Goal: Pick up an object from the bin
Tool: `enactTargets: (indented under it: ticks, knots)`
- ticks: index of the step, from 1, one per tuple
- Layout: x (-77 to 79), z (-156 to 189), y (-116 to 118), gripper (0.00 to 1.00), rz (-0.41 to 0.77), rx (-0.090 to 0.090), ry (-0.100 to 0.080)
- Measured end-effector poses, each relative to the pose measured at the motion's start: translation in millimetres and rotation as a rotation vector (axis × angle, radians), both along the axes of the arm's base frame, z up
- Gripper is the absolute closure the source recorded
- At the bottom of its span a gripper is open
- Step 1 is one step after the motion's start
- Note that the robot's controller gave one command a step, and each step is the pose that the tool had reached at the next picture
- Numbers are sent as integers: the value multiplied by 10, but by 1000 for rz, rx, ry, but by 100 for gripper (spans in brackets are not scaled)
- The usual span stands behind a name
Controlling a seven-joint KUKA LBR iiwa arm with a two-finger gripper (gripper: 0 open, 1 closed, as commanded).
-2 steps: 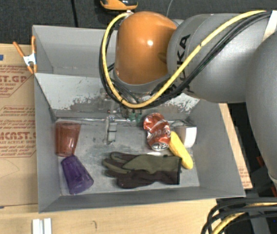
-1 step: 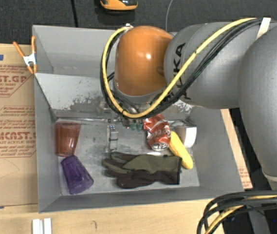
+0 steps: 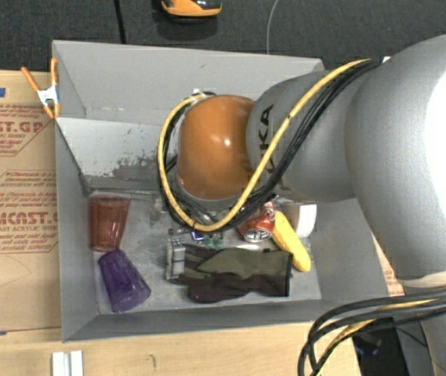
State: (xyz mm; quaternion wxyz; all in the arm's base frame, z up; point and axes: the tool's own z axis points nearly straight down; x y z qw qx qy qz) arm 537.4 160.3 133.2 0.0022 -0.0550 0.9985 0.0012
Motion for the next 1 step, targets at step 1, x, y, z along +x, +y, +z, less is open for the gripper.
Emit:
enactTargets:
  ticks: [1]
  knots:
    - [-116,-305,-218,0,135,-2,10]
